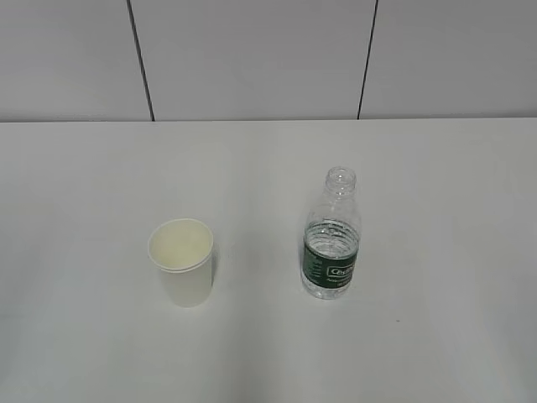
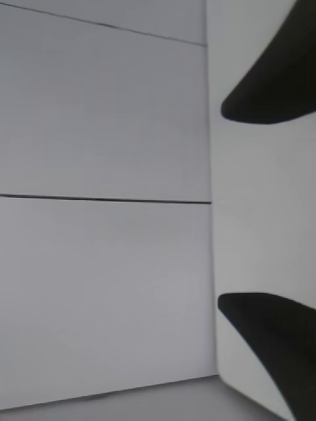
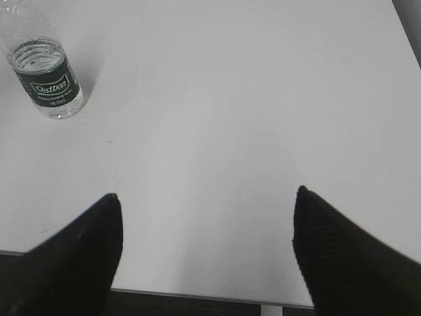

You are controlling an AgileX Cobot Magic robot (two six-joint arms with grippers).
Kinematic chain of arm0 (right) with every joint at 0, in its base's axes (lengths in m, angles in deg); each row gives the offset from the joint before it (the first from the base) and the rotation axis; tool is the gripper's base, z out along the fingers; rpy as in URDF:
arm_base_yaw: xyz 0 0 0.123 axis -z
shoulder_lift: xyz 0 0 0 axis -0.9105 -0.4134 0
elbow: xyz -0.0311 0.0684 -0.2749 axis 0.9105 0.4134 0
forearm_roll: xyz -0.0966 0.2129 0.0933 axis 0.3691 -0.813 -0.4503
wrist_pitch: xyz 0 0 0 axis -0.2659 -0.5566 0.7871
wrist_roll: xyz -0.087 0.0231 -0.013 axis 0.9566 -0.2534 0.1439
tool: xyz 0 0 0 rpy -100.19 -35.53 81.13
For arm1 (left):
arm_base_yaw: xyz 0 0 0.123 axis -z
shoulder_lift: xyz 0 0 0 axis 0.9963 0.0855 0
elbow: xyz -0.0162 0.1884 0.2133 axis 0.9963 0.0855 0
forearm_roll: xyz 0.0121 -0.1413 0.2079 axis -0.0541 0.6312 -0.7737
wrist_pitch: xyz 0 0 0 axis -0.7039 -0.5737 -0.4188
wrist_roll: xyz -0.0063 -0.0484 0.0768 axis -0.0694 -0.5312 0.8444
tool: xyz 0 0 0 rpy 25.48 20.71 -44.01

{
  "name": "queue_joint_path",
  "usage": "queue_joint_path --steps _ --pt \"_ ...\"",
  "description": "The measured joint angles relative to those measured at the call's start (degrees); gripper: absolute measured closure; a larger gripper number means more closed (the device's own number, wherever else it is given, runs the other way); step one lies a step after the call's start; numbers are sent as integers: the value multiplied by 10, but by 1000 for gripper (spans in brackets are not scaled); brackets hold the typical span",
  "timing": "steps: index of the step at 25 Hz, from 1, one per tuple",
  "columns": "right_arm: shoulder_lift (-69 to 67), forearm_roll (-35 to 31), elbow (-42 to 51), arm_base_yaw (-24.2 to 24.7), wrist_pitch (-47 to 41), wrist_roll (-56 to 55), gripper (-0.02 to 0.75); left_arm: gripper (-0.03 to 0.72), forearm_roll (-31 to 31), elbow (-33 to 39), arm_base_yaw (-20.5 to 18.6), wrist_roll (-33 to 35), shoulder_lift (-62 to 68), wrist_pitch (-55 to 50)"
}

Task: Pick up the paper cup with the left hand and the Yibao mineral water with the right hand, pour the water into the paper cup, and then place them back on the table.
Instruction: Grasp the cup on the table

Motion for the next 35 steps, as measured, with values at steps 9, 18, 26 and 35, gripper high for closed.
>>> queue_joint_path --steps 9,18,26,35 --pt "0 0 0 0 0 0 146 160 -24 87 0 8 154 313" --pt "0 0 0 0 0 0 146 160 -20 97 0 8 426 536" --pt "0 0 0 0 0 0 146 160 -48 97 0 -30 635 685" --pt "0 6 0 0 0 0 146 160 -180 96 0 -92 794 778"
